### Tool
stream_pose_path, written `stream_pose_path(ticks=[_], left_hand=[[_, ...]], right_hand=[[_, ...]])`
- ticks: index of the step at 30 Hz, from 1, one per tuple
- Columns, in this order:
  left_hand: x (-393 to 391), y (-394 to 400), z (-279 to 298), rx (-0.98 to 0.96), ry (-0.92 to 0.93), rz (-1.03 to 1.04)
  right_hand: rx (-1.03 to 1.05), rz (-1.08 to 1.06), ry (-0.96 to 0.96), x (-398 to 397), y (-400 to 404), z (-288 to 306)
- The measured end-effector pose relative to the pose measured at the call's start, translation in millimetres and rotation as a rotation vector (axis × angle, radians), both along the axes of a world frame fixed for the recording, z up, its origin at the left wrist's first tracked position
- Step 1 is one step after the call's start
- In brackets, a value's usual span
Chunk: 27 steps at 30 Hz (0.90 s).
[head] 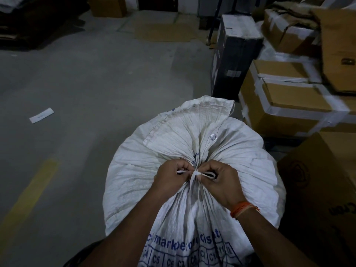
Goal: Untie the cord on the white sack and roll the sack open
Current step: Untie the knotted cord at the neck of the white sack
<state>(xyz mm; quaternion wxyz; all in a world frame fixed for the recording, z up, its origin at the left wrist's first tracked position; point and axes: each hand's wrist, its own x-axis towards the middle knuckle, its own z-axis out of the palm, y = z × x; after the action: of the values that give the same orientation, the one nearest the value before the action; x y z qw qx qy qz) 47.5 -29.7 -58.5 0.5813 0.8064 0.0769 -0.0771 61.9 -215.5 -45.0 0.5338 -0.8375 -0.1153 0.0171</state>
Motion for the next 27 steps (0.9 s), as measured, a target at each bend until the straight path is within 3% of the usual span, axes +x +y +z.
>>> stream_pose_path(ticks=[12, 19, 27], left_hand=[[5.2, 7.4, 5.5, -0.013, 0.006, -0.085], [5.1, 8.7, 2.0, 0.062, 0.005, -0.036], [3.6, -1.4, 0.0, 0.008, 0.009, 0.012]], right_hand=[[-0.005, 0.021, -0.008, 2.4, -1.3, 3.6], [-0.009, 0.008, -0.01, 2.0, -1.1, 4.3], [-0.008, 0.011, 0.005, 2.5, -1.4, 4.1]])
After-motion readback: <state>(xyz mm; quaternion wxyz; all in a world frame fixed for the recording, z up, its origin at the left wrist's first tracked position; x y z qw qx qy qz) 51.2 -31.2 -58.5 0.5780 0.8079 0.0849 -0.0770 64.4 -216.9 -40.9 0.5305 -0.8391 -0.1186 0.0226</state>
